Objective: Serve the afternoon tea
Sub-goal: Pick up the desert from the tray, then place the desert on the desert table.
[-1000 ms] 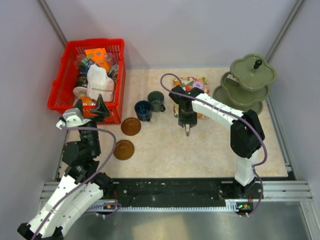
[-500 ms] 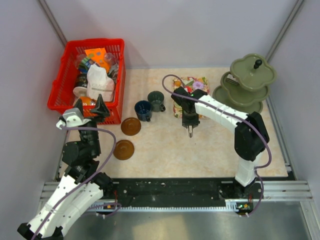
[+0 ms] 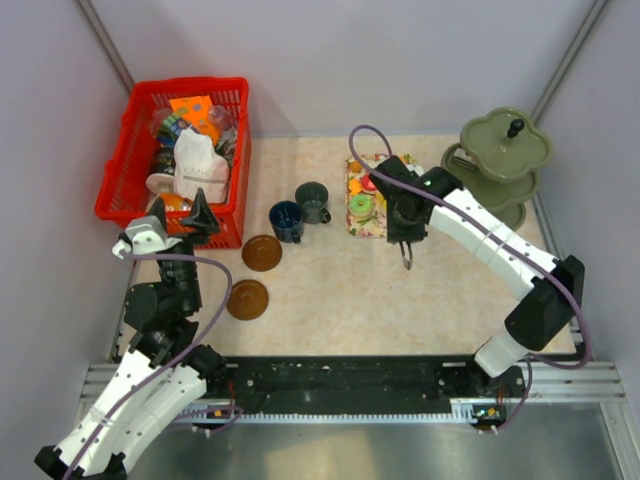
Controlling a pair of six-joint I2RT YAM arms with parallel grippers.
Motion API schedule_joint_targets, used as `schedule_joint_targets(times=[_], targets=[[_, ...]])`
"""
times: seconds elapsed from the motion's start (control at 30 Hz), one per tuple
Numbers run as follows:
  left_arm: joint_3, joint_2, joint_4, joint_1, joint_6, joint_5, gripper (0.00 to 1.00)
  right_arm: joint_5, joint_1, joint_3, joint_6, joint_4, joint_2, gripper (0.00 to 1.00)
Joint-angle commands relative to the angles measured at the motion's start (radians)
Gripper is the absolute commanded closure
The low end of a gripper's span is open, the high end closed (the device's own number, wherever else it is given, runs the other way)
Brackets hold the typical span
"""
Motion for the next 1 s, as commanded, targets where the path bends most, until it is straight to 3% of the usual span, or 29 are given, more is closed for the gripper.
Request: schedule_joint_targets(times=[0.0,0.43,0.97], targets=[[-0.007,0.005,0.042,-0.002,0.008,-0.003,0.19,0.028,-0.063,0.073,-0.04,-0.107,-0.094,0.84],[-0.008,0.014,0.039,-0.003,0.005,-0.001,0.19,0.011,-0.277,0.095,-0.12,-0.196,-0.215,0.83],[-0.008,0.016,0.038,-0.003,0.003,0.002,0.19,-0.029,-0.476,-0.026,-0.209,-0.08,-0.234,0.83]])
